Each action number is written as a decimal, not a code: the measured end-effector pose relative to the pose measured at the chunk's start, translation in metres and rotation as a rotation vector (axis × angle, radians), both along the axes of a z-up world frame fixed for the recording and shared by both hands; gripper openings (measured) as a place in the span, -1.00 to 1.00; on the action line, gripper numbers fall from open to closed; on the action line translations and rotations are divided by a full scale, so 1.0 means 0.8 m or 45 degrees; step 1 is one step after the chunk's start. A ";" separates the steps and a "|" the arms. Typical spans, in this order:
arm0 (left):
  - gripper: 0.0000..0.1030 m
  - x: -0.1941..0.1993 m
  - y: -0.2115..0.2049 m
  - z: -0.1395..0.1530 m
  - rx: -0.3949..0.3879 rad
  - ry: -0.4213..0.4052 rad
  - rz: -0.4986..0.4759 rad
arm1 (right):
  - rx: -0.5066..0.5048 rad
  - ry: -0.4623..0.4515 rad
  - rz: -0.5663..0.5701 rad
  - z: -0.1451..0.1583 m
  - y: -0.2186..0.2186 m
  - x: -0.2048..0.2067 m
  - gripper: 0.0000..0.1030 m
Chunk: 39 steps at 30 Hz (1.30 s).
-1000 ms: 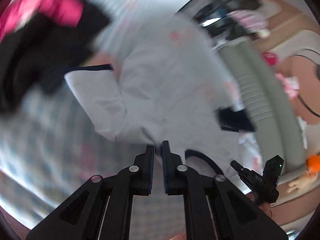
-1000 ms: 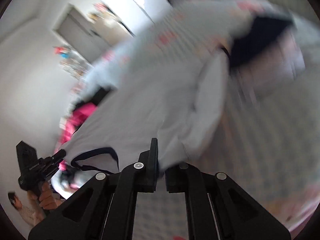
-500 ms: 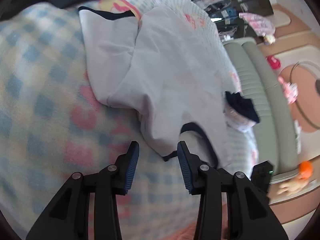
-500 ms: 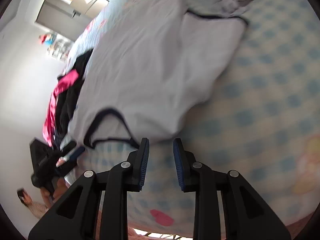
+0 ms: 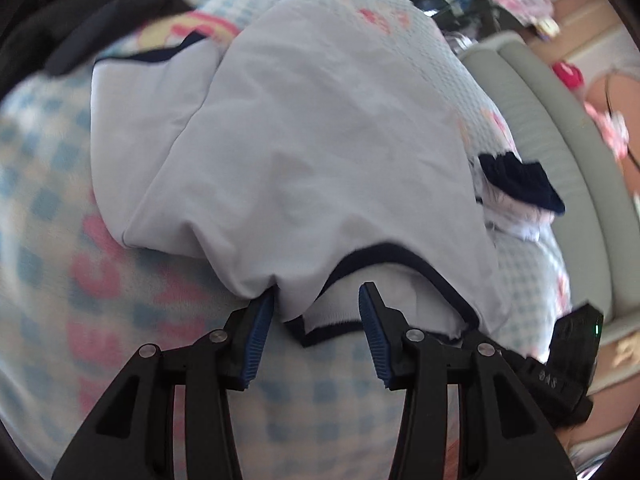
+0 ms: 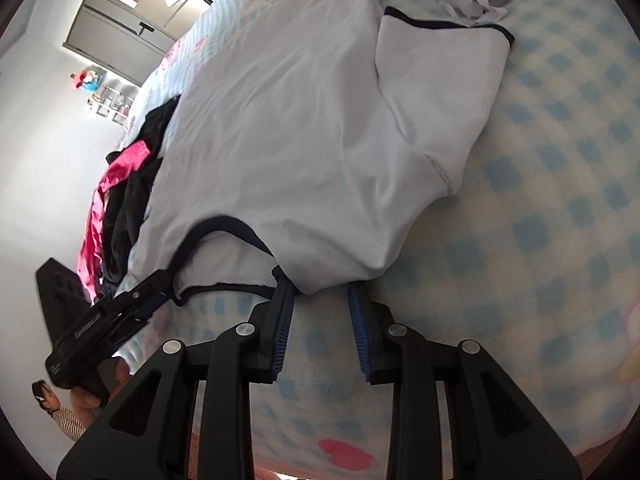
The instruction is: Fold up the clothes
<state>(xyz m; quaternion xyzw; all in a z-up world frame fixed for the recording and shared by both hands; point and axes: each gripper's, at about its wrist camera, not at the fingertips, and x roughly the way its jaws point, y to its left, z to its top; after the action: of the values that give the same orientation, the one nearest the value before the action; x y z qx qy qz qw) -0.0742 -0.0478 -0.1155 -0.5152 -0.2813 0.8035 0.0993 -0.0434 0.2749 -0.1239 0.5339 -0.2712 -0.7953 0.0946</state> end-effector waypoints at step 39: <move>-0.83 0.033 -0.024 0.028 0.133 0.075 0.002 | -0.020 0.148 -0.091 0.061 0.013 0.029 -0.91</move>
<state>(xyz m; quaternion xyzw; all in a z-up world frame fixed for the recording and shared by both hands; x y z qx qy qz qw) -0.0482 -0.0667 -0.0931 -0.4851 -0.3201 0.8027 0.1339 -0.0204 0.2850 -0.0750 0.4760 -0.2904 -0.8257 0.0861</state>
